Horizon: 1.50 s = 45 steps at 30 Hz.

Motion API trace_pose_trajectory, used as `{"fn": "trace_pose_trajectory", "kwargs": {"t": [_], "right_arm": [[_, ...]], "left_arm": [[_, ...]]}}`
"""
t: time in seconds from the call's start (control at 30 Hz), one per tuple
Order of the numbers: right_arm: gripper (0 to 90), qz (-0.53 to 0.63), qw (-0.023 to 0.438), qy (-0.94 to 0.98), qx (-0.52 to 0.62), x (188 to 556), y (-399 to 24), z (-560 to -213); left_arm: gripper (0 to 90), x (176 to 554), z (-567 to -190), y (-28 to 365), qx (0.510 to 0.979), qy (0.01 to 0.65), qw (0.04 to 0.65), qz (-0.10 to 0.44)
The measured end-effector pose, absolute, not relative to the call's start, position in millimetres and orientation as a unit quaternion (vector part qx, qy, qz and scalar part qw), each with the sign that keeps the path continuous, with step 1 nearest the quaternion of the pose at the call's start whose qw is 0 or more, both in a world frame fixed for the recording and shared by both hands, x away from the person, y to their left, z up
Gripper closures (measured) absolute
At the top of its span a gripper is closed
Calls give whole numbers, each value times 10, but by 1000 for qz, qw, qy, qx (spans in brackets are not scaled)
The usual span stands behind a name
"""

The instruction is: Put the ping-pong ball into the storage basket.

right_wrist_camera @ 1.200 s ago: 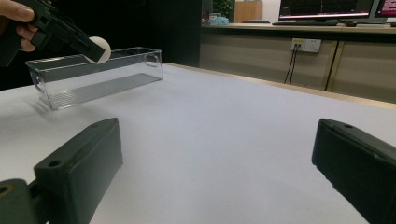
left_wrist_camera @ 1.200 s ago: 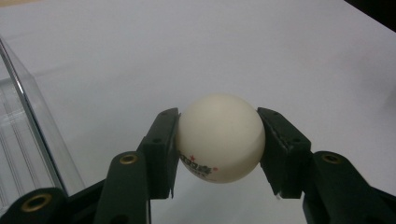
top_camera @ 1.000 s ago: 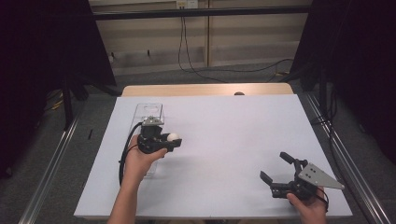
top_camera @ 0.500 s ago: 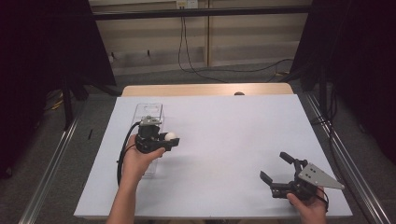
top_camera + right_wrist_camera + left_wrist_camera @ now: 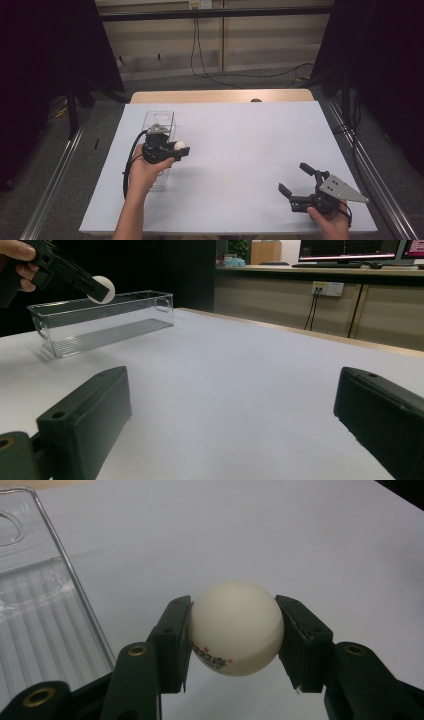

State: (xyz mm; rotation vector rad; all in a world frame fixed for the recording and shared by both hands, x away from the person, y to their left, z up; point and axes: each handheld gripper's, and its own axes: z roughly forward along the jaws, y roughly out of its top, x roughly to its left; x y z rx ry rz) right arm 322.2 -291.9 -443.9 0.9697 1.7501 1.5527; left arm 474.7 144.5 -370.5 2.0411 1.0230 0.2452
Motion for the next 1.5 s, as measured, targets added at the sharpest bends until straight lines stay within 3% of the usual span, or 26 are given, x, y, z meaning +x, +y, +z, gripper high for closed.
{"fn": "trace_pose_trajectory", "kwargs": {"t": [1.5], "right_arm": [[13,584,300,660,365,3224,-2917,-4440]], "left_arm": [[512,4755,-3671,1598,802,421,411,108]]}}
